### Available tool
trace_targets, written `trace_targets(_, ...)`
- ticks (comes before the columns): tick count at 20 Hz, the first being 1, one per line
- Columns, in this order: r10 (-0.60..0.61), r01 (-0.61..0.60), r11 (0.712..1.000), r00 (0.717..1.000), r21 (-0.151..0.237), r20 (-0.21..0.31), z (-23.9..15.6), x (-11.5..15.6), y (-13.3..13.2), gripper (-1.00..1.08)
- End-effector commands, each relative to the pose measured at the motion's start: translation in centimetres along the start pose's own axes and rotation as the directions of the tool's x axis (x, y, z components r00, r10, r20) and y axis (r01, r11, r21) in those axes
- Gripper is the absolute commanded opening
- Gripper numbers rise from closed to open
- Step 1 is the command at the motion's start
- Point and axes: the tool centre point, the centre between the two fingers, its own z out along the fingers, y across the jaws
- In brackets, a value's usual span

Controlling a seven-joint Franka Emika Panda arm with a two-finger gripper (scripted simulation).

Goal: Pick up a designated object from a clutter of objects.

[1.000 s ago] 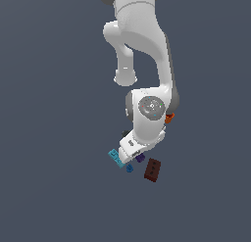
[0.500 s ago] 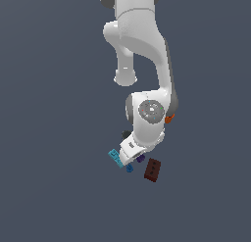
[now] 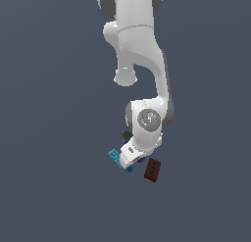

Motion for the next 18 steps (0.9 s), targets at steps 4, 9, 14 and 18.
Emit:
trace_targets(4,-0.001,0.001,1.0,1.0,0.002,0.002,0.8,0.0,0.0,-1.0)
trace_targets(9,-0.001,0.001,1.0,1.0,0.002,0.002,0.8,0.0,0.0,-1.0)
trace_targets(14,0.0,0.0,1.0,1.0,-0.007,-0.011,0.0,0.5,0.3,-1.0)
trace_targets(18,0.0,0.0,1.0,1.0,-0.007,-0.011,-0.3,0.4,0.1,-1.0)
